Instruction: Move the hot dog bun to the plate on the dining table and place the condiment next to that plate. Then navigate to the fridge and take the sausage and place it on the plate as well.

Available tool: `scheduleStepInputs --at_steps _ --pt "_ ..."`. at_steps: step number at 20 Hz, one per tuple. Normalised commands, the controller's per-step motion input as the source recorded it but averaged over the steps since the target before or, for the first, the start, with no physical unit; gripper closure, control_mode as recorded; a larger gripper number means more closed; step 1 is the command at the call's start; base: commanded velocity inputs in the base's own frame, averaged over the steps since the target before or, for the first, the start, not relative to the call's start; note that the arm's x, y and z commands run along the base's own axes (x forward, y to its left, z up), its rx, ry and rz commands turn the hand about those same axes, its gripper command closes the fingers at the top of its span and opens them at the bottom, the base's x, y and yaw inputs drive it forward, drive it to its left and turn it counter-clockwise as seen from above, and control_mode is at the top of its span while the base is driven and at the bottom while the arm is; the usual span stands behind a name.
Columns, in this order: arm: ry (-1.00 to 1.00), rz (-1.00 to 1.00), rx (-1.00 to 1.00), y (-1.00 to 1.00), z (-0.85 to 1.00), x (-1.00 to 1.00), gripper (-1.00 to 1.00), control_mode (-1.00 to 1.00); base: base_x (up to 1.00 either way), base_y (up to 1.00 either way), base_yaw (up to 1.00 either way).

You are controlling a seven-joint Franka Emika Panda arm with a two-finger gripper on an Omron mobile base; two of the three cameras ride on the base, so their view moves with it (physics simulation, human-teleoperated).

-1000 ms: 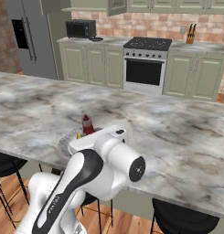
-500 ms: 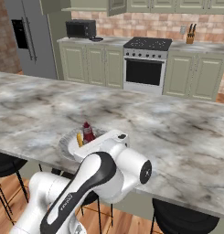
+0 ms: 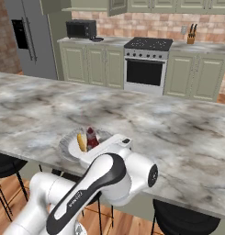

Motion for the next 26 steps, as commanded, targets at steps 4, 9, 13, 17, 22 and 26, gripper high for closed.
scheduleStepInputs --at_steps 4,9,13,17,22,26 --pt "0.00 0.03 0.00 0.00 -0.36 0.18 1.00 -1.00 0.00 0.00 0.00" --pt "0.00 0.02 0.00 -0.01 -0.26 0.16 1.00 -1.00 0.00 0.00 0.00" --pt "0.00 0.03 0.00 -0.08 -0.21 0.18 1.00 -1.00 0.00 0.00 0.00" --pt "0.00 0.05 0.00 -0.18 -0.18 0.20 1.00 -1.00 0.00 0.00 0.00" --pt "0.00 0.07 0.00 -0.27 -0.16 0.16 1.00 -1.00 0.00 0.00 0.00" --pt "0.00 0.06 0.00 -0.21 -0.20 0.27 1.00 -1.00 0.00 0.00 0.00"
